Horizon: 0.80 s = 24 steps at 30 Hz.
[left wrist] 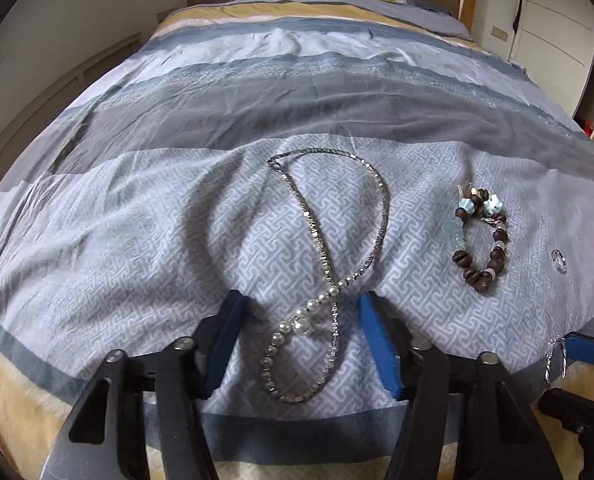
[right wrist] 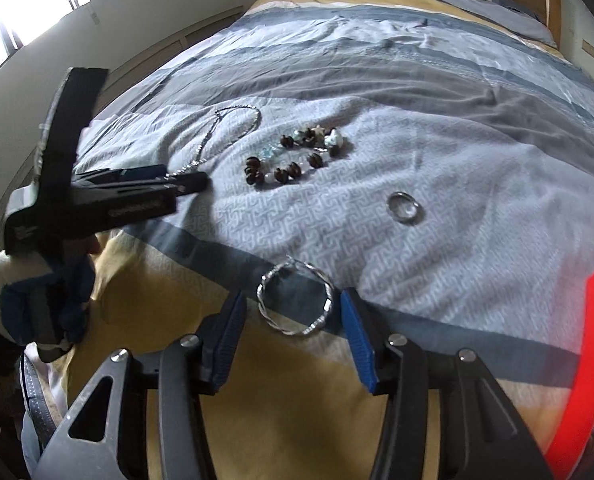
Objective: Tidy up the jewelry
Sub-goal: 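Grasp the silver bead necklace with the left gripper while the right gripper grasps the twisted silver hoop earring, then carry the necklace and twisted hoop into the red box and open both grippers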
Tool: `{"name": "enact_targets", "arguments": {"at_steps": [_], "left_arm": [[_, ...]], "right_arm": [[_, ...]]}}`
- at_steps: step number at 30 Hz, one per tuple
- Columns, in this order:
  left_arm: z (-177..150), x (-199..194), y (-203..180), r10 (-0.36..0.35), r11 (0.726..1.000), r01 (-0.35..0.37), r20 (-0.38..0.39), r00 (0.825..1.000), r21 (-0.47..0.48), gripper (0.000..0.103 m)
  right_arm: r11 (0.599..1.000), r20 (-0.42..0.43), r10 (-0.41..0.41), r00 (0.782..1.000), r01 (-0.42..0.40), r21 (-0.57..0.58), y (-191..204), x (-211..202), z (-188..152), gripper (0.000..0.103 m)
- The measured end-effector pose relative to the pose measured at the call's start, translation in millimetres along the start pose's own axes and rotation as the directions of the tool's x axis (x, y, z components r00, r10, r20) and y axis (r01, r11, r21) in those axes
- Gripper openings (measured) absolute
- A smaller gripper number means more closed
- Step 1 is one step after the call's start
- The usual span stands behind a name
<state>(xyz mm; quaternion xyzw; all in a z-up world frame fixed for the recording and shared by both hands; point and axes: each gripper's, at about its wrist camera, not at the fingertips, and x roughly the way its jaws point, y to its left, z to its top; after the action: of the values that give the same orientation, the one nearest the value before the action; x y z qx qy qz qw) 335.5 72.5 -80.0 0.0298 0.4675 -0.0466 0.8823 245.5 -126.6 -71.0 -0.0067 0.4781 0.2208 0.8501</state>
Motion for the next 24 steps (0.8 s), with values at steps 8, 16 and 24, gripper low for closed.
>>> {"name": "enact_targets", "arguments": {"at_steps": [8, 16, 24], "left_arm": [[-4, -6, -1, -0.043, 0.999, 0.043, 0.002, 0.999, 0.000, 0.012], [-27, -35, 4, -0.142, 0.985, 0.141, -0.009, 0.990, -0.101, 0.008], [-53, -100, 1, -0.178, 0.976, 0.184, 0.058, 0.982, -0.121, 0.008]], "right_arm": [[0.998, -0.001, -0.054, 0.999, 0.054, -0.037, 3, 6, -3, 0.038], [1.000, -0.003, -0.019, 1.000, 0.019, 0.011, 3, -15, -17, 0.037], [1.000, 0.065, 0.000, 0.998, -0.002, 0.021, 21, -67, -35, 0.037]]}}
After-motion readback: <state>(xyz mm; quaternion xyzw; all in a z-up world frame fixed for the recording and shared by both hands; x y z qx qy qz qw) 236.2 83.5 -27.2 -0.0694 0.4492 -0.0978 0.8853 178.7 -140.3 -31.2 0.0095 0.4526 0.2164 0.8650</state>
